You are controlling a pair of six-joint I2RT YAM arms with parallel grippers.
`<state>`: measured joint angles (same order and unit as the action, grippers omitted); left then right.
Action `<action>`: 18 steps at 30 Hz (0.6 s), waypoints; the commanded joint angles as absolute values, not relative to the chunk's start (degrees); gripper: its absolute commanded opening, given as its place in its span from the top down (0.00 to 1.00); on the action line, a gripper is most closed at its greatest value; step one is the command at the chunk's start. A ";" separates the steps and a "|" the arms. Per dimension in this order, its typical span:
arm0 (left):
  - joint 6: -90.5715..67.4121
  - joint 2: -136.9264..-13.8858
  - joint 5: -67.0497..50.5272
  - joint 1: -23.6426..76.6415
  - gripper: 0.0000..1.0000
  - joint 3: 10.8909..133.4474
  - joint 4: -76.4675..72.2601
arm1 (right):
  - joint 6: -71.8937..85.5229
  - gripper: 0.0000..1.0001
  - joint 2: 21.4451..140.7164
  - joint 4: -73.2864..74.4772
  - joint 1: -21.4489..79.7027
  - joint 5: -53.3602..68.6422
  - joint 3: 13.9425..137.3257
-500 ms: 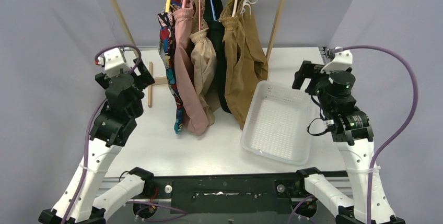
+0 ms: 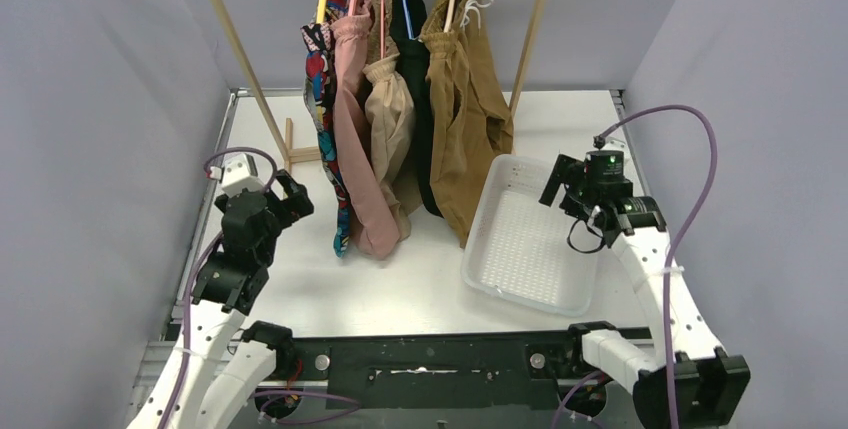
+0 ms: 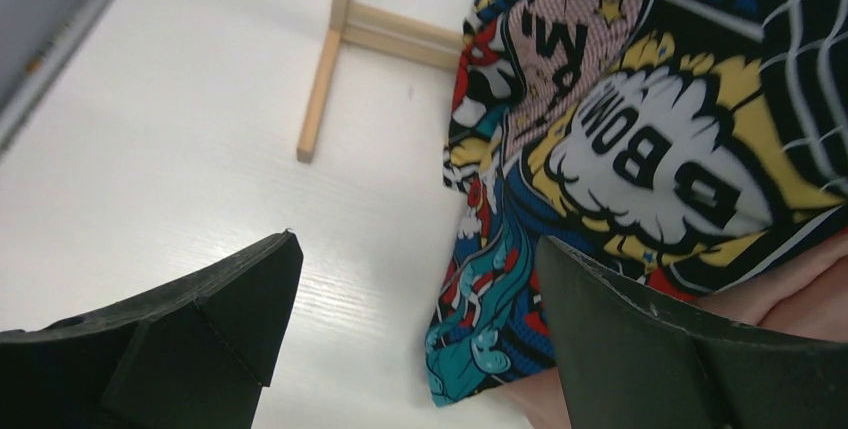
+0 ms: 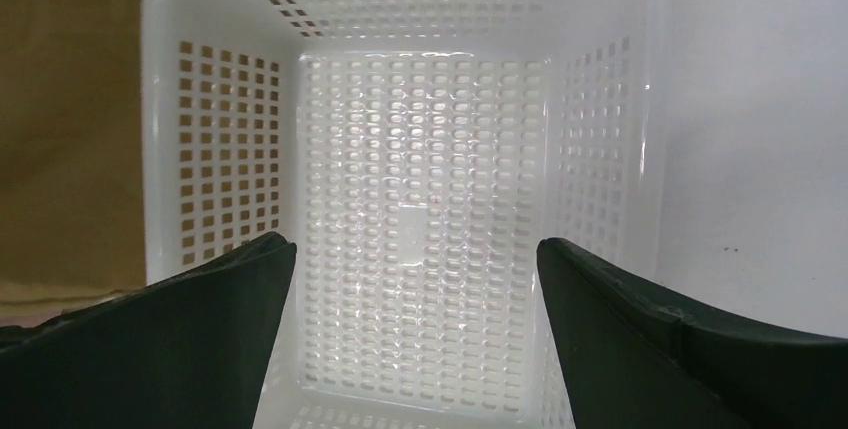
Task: Remove the shorts from the hanger
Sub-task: Move the basket to the center of the board.
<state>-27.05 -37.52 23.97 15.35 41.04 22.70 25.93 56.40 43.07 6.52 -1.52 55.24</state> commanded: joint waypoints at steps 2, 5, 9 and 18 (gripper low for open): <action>-30.18 -37.37 10.97 13.98 0.11 37.42 17.84 | 29.68 0.02 66.23 37.79 1.76 0.37 55.68; -30.76 -38.14 7.49 13.61 0.11 35.67 17.56 | 28.70 0.02 74.05 35.77 0.77 3.81 57.64; -30.51 -38.38 4.47 13.32 0.11 33.70 17.43 | 27.77 0.02 83.56 34.66 3.51 0.59 62.21; -28.77 -36.09 0.00 13.32 0.11 30.08 16.20 | 21.34 0.02 102.44 34.28 -3.34 -14.68 78.67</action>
